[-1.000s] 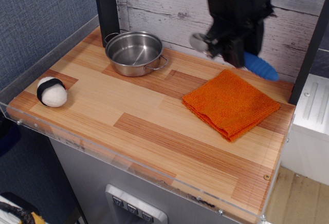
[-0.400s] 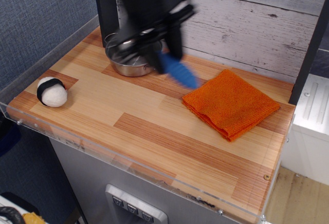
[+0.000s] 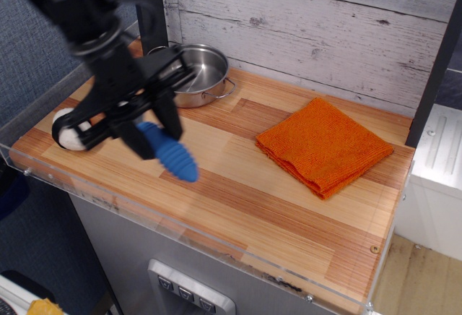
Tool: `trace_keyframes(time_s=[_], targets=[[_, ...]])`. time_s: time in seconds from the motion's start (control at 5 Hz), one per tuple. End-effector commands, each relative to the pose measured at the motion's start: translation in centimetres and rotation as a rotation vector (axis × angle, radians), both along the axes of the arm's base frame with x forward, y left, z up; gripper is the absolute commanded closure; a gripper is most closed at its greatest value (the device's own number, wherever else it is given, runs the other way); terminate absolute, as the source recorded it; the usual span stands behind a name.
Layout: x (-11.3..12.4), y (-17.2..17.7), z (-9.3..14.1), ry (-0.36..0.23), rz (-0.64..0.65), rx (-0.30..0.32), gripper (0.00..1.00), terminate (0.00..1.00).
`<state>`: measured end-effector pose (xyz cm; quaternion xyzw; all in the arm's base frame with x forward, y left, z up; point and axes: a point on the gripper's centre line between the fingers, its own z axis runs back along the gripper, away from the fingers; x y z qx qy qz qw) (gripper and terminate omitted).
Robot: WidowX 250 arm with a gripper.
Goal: Move the spatula right side to left
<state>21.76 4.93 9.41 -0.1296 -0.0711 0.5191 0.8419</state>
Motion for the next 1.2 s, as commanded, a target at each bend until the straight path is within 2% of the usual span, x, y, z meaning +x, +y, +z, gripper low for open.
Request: trace_keyframes(time_s=[0.0,0.4,0.6,0.8,1.0], targets=[[0.3,1.4,-3.1,0.028,-0.045,0.013,1.0,0.0],[1.9,1.2,-5.7,0.057,-0.042,0.009,1.0,0.0],[1.7,1.3,-6.5,0.075,-0.035,0.005,1.0,0.0],[2.7,-0.1,-6.4,0.067,-0.016,-0.003,1.0,0.0],[2.5,-0.1,-6.5,0.059,0.004,-0.051,1.0,0.0]])
